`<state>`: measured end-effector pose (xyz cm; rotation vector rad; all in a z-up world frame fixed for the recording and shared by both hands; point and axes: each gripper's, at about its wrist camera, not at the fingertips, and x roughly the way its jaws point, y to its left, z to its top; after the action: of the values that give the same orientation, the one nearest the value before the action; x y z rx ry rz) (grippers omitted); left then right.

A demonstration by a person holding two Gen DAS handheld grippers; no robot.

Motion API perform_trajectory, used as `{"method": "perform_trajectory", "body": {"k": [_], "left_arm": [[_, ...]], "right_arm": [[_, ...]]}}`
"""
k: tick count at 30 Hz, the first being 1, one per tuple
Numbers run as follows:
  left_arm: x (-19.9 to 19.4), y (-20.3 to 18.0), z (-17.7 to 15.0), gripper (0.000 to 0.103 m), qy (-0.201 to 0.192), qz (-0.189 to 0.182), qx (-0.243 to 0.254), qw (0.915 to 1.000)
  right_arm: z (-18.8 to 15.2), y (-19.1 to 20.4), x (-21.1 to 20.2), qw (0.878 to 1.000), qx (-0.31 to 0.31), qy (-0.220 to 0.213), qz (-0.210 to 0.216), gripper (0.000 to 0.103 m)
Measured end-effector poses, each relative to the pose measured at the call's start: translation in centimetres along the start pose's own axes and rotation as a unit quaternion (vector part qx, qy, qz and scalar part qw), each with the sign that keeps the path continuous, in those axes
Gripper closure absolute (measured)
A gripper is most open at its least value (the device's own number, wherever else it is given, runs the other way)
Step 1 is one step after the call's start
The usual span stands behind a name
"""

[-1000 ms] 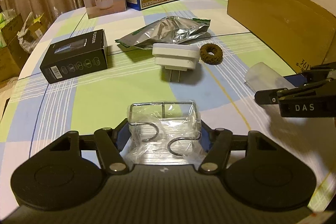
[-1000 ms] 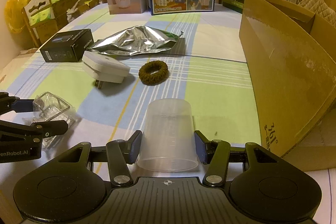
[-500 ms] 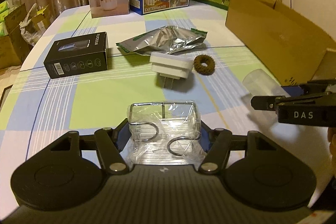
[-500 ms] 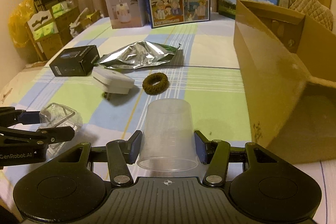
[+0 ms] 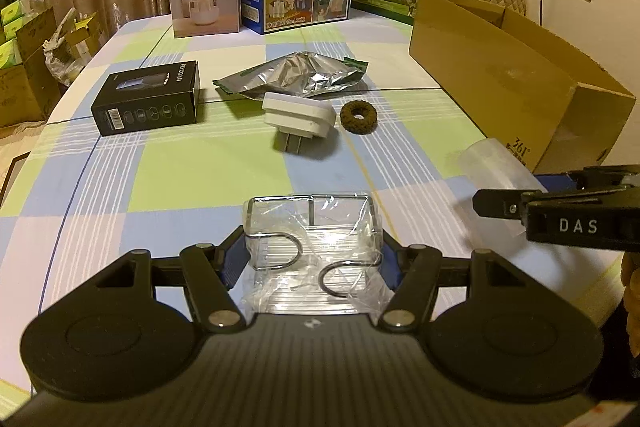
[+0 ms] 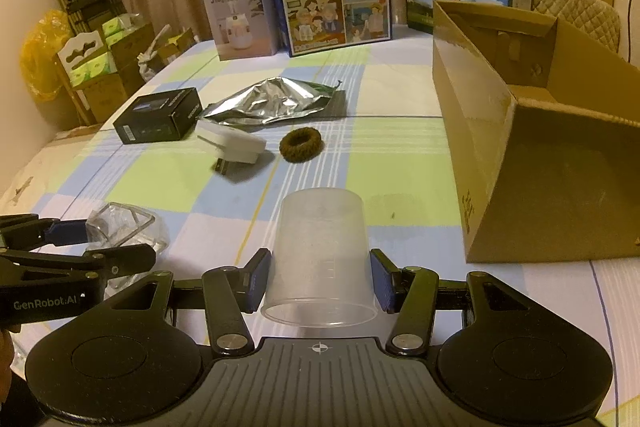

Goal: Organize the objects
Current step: 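Lift the ring box and the clear cup and turn both tools toward the cardboard box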

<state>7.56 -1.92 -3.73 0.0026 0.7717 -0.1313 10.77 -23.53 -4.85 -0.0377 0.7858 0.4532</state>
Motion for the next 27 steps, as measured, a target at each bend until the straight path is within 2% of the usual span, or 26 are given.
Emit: {"method": "perform_trajectory", "body": {"k": [21, 27], "left_arm": [[-1.1, -0.5, -0.1, 0.043, -0.008, -0.006, 0.0, 1.0], [-2.4, -1.6, 0.6, 0.043, -0.018, -0.011, 0.005, 0.9998]], "right_arm": [[-0.5, 0.6, -0.9, 1.0, 0.0, -0.005, 0.004, 0.053], [0.3, 0.5, -2.8, 1.0, 0.009, -0.026, 0.011, 0.053]]}}
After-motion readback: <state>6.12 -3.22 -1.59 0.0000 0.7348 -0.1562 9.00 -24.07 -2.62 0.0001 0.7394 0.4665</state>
